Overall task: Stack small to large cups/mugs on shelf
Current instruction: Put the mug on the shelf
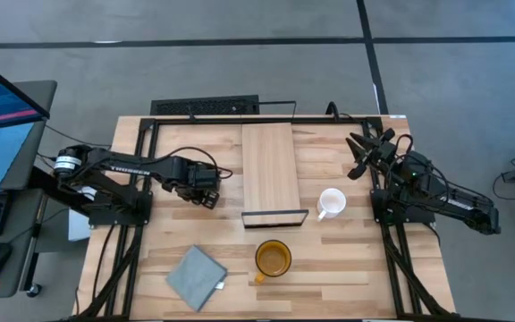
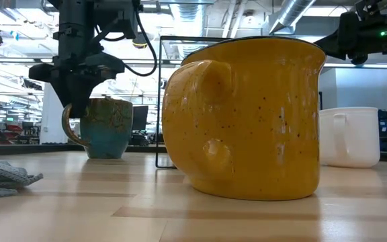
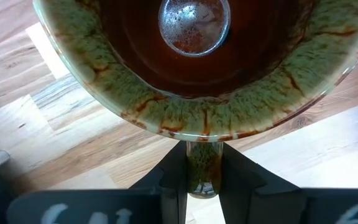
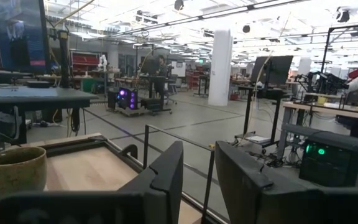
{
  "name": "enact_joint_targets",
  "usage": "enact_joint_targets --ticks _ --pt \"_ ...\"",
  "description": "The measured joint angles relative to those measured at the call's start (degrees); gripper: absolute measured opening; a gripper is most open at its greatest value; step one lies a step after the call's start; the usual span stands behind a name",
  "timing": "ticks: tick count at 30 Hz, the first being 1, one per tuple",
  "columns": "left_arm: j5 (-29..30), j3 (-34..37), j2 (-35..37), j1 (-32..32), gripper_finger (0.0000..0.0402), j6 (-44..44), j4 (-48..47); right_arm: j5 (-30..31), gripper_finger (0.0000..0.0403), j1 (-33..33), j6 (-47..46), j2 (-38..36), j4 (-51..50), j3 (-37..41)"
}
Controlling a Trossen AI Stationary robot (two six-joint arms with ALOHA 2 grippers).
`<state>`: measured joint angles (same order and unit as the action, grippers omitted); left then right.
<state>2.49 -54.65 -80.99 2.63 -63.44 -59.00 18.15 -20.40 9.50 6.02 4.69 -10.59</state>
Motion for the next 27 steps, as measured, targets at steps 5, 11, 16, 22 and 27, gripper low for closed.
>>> enact_joint_targets --ticks 5,11,16,22,27 --pt "-0.09 0.00 0.00 0.00 0.0050 0.02 0.00 0.00 0.0118 0.00 0.00 0.00 0.00 0.00" --pt "-0.60 0.00 0.00 0.00 0.0079 -1.27 0.01 0.00 0.0118 0.00 0.00 0.02 0.00 0.00" --pt "-2.03 0.00 0.00 0.00 0.0087 -1.60 -0.01 0.00 0.0118 0.00 0.00 0.00 0.00 -0.02" --pt "-2.20 0.00 0.00 0.00 0.0088 -2.19 -0.01 0.00 0.0118 0.00 0.00 0.02 0.00 -0.02" --pt "-1.76 0.00 0.00 0.00 0.0073 -2.19 -0.02 0.00 0.0118 0.00 0.00 0.00 0.00 -0.02"
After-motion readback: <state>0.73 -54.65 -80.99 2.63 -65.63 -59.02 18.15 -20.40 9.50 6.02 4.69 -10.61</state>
